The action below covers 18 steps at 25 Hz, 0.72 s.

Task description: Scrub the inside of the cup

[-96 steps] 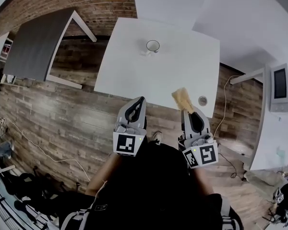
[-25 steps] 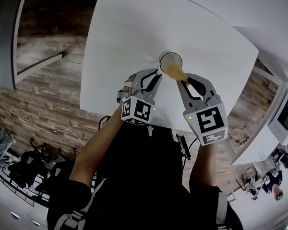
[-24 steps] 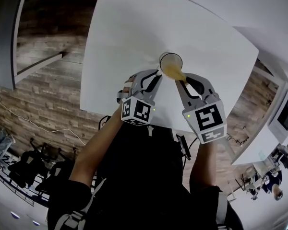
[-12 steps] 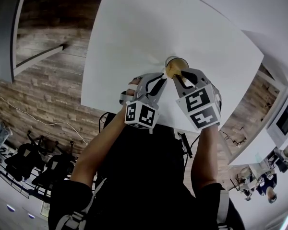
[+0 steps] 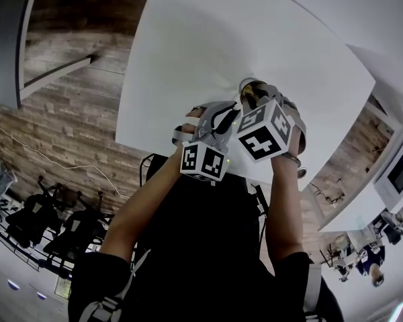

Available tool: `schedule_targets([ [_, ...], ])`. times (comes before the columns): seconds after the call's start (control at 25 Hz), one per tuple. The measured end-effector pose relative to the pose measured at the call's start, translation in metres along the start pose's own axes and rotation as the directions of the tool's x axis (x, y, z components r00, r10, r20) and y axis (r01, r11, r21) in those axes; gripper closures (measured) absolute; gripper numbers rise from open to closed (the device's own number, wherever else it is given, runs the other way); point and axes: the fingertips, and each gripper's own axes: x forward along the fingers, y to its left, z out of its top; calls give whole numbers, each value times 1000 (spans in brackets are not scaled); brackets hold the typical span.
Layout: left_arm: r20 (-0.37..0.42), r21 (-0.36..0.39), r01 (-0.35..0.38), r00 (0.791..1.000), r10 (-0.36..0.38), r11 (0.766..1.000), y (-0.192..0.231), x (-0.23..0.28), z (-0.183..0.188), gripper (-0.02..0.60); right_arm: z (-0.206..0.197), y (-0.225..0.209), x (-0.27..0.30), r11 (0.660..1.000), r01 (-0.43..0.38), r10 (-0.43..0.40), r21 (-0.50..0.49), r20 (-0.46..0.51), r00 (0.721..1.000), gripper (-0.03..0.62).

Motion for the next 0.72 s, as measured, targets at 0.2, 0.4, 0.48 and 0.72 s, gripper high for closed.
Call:
schedule_targets([
  [0.2,-6,-30,-6,1000,6,1000,-1,-1,-1,520,-2,4,-7,999,-46,46,20,22,999,565],
  [0.4,-17,-21,-7,1000,7,1000,-4,-1,-1,522,-11,12,-49,992,-123,122,27,62,991,563],
  [0.48,-17,-24,-6,1000,6,1000,-4,0,-2,522,-12,14,-57,992,-126,124,26,74,989,565],
  [0.72,-21,-13,-6,1000,5,1000,-4,0,-2,522,-12,9,-25,998,-63,64,-19,19,998,565],
])
